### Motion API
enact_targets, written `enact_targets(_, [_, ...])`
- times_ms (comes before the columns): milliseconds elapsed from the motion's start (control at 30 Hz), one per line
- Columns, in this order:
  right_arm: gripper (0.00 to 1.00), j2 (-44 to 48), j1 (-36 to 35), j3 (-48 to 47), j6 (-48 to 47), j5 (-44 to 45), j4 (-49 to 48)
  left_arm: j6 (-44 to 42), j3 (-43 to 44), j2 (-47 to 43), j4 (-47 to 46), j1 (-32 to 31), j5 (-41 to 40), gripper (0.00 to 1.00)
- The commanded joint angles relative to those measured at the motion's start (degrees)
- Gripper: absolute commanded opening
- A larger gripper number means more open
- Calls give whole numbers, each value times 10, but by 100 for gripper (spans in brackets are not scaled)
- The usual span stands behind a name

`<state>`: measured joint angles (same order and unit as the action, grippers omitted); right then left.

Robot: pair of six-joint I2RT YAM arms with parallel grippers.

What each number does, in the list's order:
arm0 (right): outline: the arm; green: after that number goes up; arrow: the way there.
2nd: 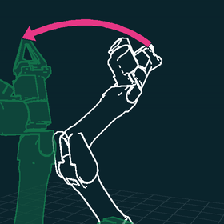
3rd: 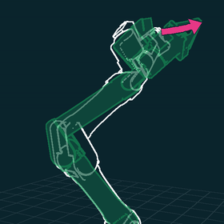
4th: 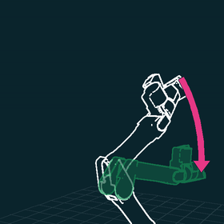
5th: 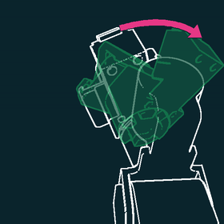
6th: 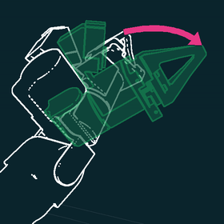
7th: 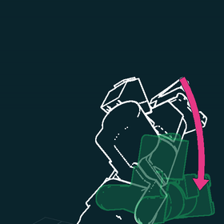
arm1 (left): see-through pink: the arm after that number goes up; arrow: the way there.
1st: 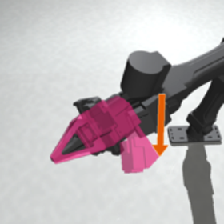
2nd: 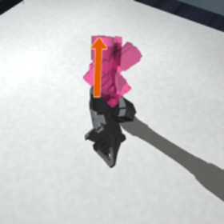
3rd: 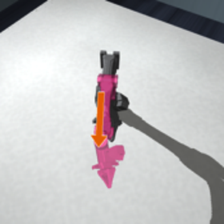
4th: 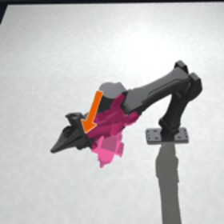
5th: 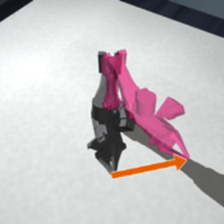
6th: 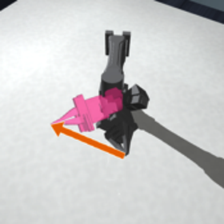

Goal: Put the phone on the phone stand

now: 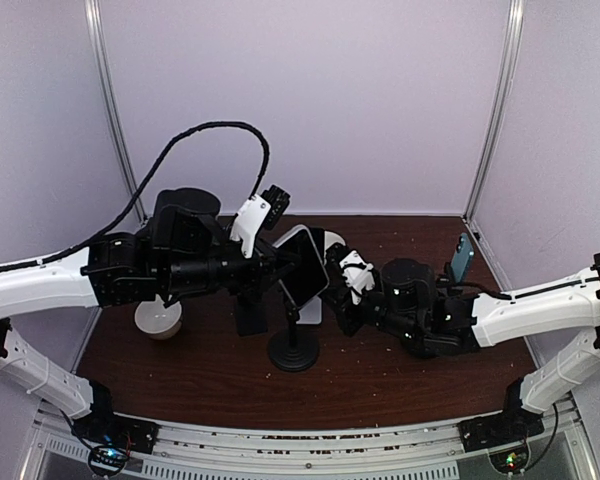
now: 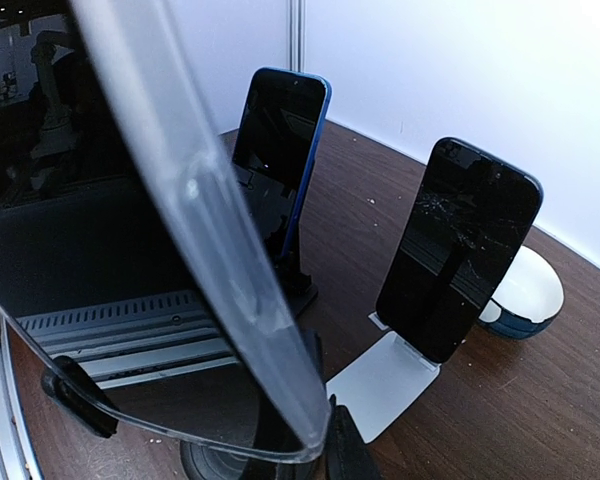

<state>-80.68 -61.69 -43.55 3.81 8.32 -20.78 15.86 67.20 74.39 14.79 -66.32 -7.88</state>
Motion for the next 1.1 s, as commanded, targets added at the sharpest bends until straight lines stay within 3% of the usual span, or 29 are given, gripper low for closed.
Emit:
enact_targets(0, [0,27,61,-2,26,97,-34,-33,-30,24,339,-2,22,0])
enact_targets(367, [0,44,111,4,75,58,-37,-67,-24,39,357,-2,3,0])
enact_targets(833, [0,57,84,-23,-46,119,16,-73,-15,32,388,16,-2,0])
enact_targets(1067, [0,27,2,-45,-133,131,0,-57,30,59,443,30,-5,0])
